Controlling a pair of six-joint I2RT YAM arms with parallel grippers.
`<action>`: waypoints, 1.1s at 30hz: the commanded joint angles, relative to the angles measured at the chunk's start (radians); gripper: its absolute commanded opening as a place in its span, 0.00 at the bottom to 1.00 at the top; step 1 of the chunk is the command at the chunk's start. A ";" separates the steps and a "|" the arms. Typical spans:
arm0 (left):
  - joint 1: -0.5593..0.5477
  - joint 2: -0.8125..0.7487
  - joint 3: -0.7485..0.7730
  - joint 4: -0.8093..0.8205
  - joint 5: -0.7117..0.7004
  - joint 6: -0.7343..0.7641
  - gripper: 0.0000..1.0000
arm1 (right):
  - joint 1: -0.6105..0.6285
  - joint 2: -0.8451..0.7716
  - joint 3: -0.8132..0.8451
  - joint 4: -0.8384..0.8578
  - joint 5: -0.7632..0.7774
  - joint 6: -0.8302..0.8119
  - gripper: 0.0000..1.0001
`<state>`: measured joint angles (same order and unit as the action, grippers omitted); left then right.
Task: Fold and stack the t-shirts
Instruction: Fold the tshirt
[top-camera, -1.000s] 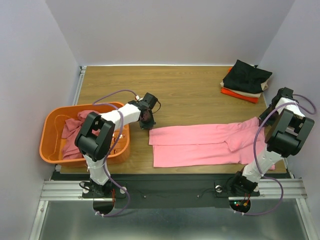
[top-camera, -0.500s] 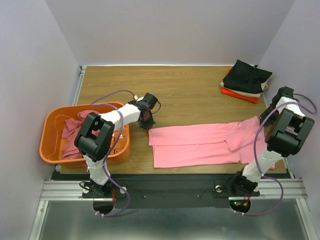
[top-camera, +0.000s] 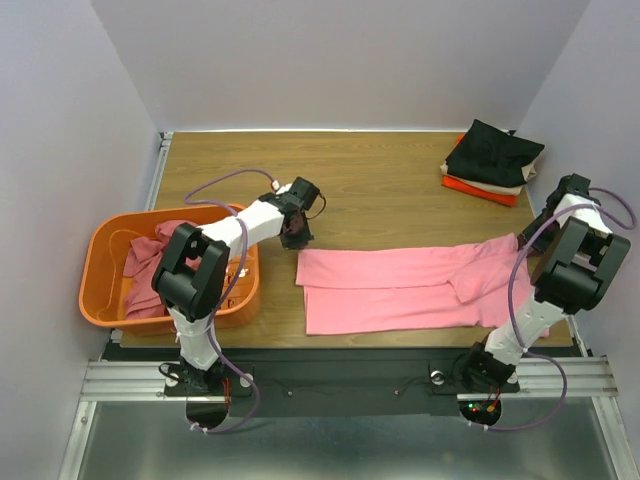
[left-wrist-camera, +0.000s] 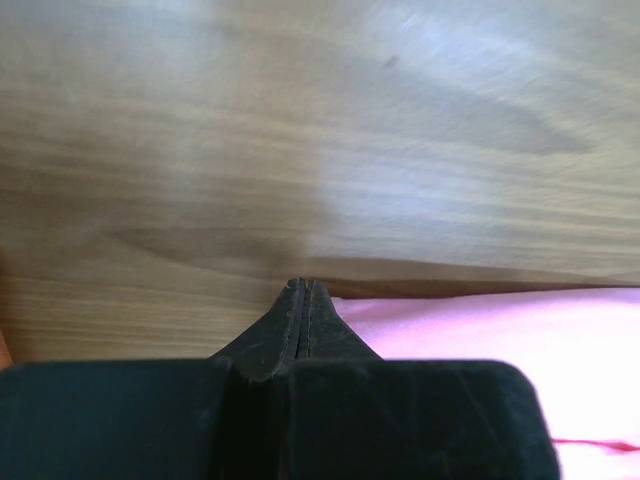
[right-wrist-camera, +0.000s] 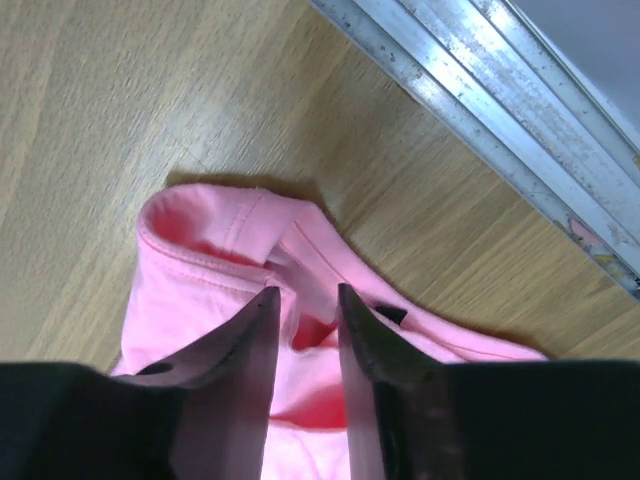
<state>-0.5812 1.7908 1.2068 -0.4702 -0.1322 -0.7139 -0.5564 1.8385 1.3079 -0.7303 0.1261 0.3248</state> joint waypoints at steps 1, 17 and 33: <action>-0.009 0.015 0.154 -0.050 -0.081 0.048 0.00 | -0.019 -0.077 0.028 0.020 -0.037 0.003 0.42; -0.086 -0.059 0.175 -0.128 -0.234 -0.007 0.44 | 0.222 -0.260 -0.133 0.060 -0.048 -0.013 0.51; -0.226 0.189 0.344 -0.001 -0.051 0.033 0.45 | 0.274 -0.136 -0.200 0.108 -0.052 -0.003 0.51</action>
<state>-0.8131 1.8969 1.5326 -0.4767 -0.2703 -0.6609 -0.2985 1.6939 1.1091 -0.6662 0.0731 0.3176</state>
